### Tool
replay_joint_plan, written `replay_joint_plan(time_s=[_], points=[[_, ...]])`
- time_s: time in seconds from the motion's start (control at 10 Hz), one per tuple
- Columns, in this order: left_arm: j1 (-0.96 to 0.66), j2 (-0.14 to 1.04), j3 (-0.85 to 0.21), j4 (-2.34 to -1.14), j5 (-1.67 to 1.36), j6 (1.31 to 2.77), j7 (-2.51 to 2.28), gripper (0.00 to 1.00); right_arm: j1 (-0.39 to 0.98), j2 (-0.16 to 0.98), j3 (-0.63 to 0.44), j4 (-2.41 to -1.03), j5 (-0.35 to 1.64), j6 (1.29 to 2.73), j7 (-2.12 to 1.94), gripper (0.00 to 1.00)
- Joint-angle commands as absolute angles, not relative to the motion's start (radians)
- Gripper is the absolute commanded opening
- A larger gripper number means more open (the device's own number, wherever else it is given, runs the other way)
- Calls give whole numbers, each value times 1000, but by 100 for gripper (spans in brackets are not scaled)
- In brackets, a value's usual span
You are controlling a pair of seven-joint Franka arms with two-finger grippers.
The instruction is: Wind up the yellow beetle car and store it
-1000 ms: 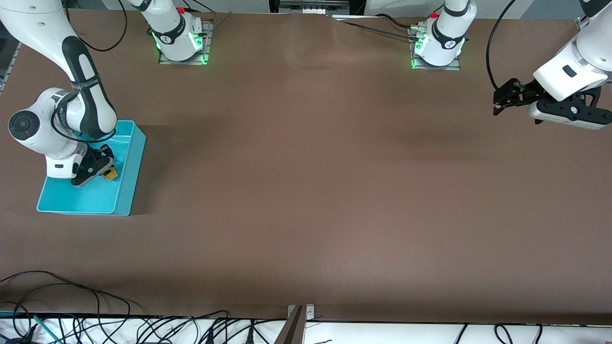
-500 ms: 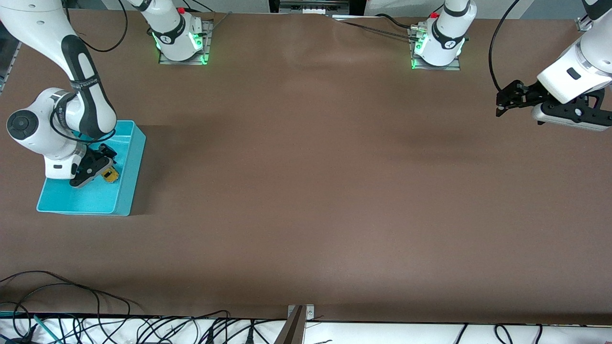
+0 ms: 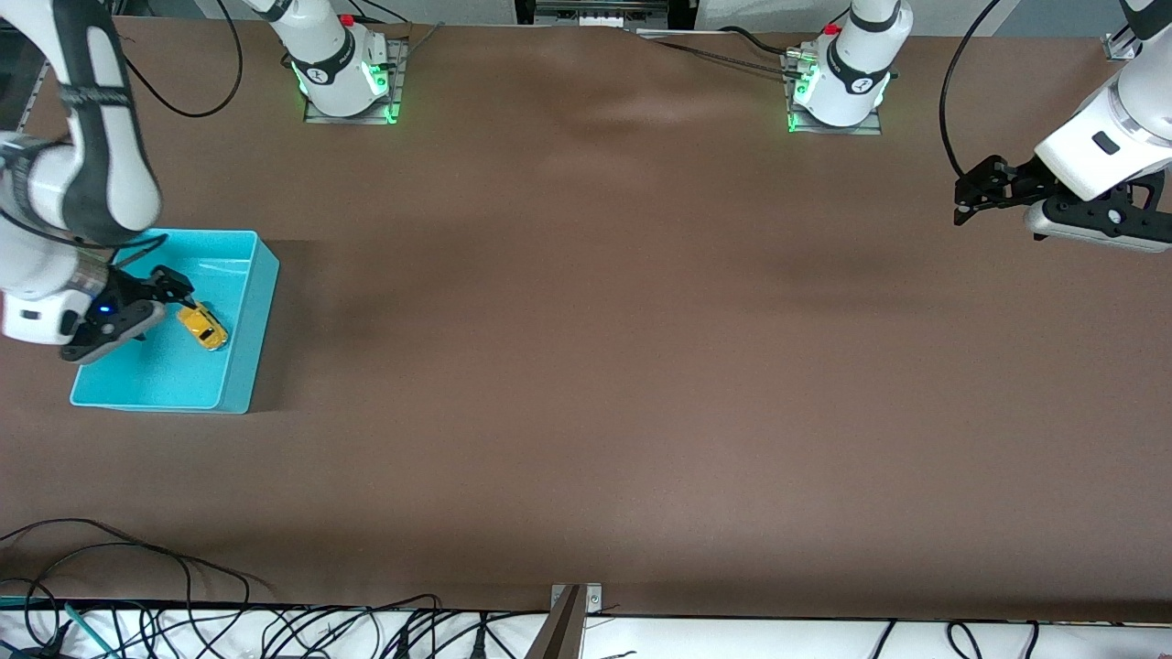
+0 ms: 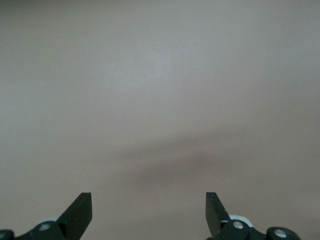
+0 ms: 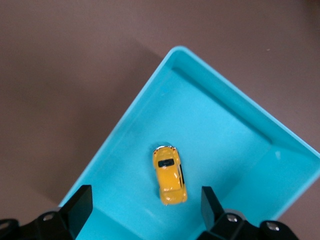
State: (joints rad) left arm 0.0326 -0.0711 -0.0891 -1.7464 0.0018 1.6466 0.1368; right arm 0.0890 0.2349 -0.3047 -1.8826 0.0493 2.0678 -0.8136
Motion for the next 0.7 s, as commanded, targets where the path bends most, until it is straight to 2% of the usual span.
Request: replay_joint_plan(time_s=[0.0, 0.2, 0.4, 0.6], points=[[44, -55, -94, -1710, -8, 1625, 124, 100, 121, 245, -302, -1725, 26, 1886, -613, 100], [45, -55, -94, -1709, -8, 1623, 123, 100, 162, 201, -293, -1646, -1, 1740, -380, 100], [44, -55, -94, -1709, -9, 1623, 123, 100, 198, 131, -281, -1646, -35, 1735, -252, 100], [44, -55, -94, -1709, -11, 1623, 123, 100, 198, 115, -272, -1646, -32, 1735, -218, 100]])
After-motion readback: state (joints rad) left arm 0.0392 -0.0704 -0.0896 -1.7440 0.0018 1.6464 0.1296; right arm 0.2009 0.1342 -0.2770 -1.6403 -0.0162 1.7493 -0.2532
